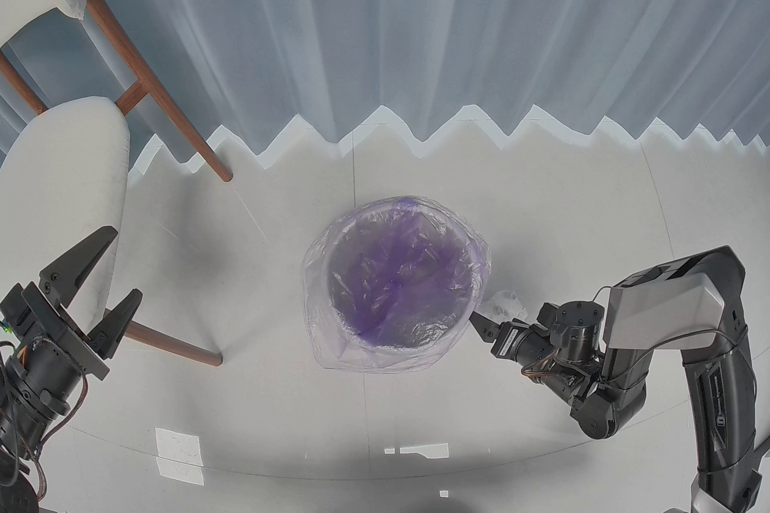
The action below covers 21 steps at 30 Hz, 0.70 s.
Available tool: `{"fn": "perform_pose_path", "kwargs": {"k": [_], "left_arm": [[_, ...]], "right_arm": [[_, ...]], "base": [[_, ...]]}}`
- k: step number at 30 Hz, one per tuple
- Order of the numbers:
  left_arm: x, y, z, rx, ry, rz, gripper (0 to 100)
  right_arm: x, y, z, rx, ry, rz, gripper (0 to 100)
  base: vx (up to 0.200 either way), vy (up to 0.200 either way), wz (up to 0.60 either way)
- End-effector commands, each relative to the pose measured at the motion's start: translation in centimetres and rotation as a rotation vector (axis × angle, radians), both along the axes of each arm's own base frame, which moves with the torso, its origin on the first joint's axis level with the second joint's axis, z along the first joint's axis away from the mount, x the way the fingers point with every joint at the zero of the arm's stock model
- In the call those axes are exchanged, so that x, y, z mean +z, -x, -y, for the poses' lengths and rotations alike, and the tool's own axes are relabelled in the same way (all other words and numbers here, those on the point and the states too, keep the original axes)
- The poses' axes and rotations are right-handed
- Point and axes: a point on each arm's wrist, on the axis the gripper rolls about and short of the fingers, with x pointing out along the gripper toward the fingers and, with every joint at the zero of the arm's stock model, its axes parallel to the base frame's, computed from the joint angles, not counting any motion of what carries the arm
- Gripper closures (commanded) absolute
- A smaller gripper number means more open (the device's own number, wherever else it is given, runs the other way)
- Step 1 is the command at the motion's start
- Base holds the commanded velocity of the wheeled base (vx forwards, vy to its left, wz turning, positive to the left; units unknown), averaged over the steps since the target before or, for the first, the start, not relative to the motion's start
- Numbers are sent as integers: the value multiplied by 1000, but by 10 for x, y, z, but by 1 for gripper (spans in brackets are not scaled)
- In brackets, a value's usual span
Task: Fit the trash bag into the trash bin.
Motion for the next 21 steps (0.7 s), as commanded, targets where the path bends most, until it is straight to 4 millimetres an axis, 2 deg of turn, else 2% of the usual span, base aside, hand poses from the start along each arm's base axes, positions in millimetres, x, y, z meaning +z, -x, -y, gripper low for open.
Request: {"fn": "perform_pose_path", "kwargs": {"k": [1, 5, 21], "left_arm": [[-4, 2, 0, 1, -4, -19, 0], [-4, 2, -1, 4, -4, -19, 0], [-3, 7, -4, 21, -7, -11, 0]], "right_arm": [[-13, -4, -1, 10, 53, -1, 0], [-23, -9, -2, 21, 108, 12, 0], [-23, -38, -16, 29, 225, -41, 0]], "base": [[0, 0, 0], [0, 0, 0], [0, 0, 0]]}}
